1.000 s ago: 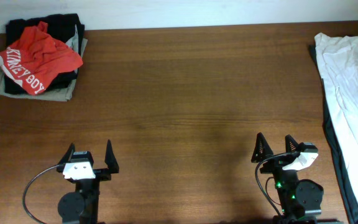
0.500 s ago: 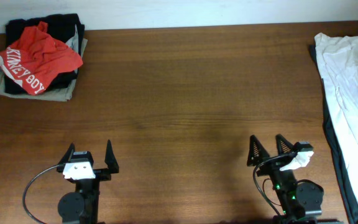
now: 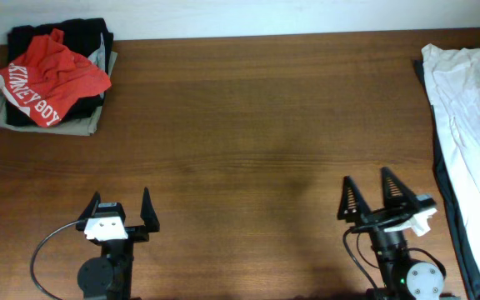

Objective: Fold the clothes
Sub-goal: 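Reach the right gripper to the white T-shirt at the right edge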

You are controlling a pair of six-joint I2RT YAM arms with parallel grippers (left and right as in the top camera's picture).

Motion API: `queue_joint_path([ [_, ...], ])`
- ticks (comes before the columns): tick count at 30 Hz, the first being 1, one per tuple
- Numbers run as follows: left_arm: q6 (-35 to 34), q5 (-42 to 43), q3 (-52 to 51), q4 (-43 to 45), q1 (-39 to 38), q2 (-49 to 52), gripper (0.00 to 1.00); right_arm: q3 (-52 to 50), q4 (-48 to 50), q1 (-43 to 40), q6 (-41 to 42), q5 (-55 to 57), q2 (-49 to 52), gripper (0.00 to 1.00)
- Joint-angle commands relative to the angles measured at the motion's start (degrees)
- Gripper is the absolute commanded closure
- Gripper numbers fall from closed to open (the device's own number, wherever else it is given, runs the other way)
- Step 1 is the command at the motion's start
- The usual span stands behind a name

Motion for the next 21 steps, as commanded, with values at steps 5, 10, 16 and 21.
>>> queue_joint_path([
  [5,0.1,-0.6,-0.4,-0.1,-0.2,-0.1,0.01,16.4,0.8,-0.1,-15.2,17.5,18.4,0.01],
  [10,0.1,-0.6,-0.4,-0.1,-0.2,-0.1,0.01,32.4,-2.1,-0.2,-18.5,23.3,39.8,0.01],
  [16,0.1,-0.6,-0.4,-0.1,-0.2,-0.1,0.01,58.9,-18.4,-1.7,-21.9,30.7,68.7,0.01],
  [21,0.1,-0.6,-0.4,-0.1,-0.2,-0.1,0.01,84.7,-36.1,-8.7,-24.3,35.2,94.0,0.01],
])
